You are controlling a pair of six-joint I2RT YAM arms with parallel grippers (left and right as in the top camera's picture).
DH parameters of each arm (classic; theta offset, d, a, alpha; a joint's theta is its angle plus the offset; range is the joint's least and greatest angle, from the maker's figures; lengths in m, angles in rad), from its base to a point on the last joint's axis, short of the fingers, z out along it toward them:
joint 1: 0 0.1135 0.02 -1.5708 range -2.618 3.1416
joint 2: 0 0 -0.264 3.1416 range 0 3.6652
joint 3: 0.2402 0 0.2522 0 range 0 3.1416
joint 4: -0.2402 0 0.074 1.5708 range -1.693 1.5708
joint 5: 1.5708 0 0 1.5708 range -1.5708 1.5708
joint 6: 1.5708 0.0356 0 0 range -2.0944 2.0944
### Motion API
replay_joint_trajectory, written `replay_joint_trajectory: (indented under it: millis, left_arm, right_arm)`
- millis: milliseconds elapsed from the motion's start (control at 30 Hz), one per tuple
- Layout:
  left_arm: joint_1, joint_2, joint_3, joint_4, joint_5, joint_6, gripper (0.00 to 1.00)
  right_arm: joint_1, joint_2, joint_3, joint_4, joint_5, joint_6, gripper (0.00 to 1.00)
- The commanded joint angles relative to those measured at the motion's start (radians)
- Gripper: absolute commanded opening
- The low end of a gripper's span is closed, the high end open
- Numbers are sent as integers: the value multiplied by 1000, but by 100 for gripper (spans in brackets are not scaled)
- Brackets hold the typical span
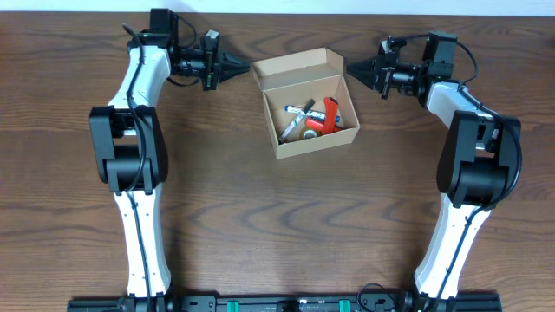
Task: Pack container
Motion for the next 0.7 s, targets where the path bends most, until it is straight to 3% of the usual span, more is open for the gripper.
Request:
replay_joint_trajectory:
  millis: [0, 133, 300, 433, 667]
  left_arm:
    - [8, 1, 15, -6, -20, 7, 6]
    - [7, 1, 15, -41, -55, 14, 6]
    - [10, 1, 15, -274, -266, 133, 6]
    - [8, 1, 15, -357, -269, 183, 6]
    - [-32, 3, 15, -336, -176, 177, 6]
  right_arm:
    - [-5, 3, 3, 2, -28, 12, 1]
    - [-8, 3, 3, 2, -28, 12, 1]
    - [-8, 3, 3, 2, -29, 16, 1]
    - [-10, 3, 3, 3, -19, 25, 1]
    - [-11, 3, 3, 3, 11, 50, 1]
